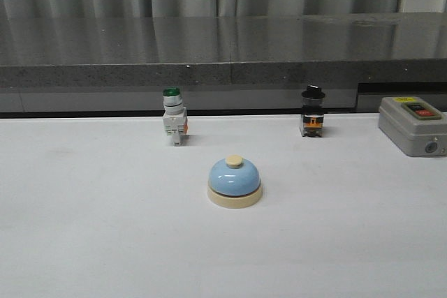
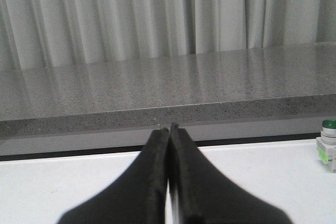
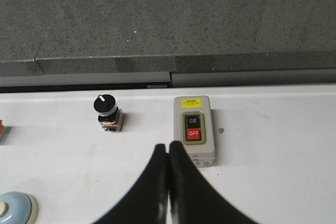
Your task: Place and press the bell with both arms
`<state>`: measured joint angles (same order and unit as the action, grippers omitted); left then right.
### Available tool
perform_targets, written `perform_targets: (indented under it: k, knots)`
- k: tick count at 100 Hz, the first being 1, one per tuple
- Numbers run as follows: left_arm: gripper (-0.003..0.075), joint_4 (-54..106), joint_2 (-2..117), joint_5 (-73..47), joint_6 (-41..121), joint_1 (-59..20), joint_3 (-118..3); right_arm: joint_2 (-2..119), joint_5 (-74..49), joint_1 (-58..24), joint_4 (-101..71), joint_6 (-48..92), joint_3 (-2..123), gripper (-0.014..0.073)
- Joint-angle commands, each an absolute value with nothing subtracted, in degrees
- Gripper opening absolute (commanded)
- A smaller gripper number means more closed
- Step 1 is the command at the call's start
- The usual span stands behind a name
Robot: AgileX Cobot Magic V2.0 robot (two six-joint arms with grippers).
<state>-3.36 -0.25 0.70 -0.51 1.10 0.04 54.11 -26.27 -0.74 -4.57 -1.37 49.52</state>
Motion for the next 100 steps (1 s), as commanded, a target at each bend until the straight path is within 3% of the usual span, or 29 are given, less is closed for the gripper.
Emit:
perform_targets:
  k: [1, 52, 100]
  knots:
    - [-0.0020, -3.0, -2.0, 5.6, -1.1, 1.2, 2.4, 56.4, -20.4, -0.9, -6.1, -1.2, 51.7, -0.0060]
    - [-0.0020, -3.0, -2.0, 5.6, -1.1, 1.2, 2.4, 77.8, -29.7, -23.6, -6.1, 5.6, 59.0, -0.0060]
    - [-0.0020, -3.0, -2.0, 5.6, -1.1, 1.2, 2.4, 97.7, -35.5, -34.0, -6.1, 5.6, 74.3, -0.0060]
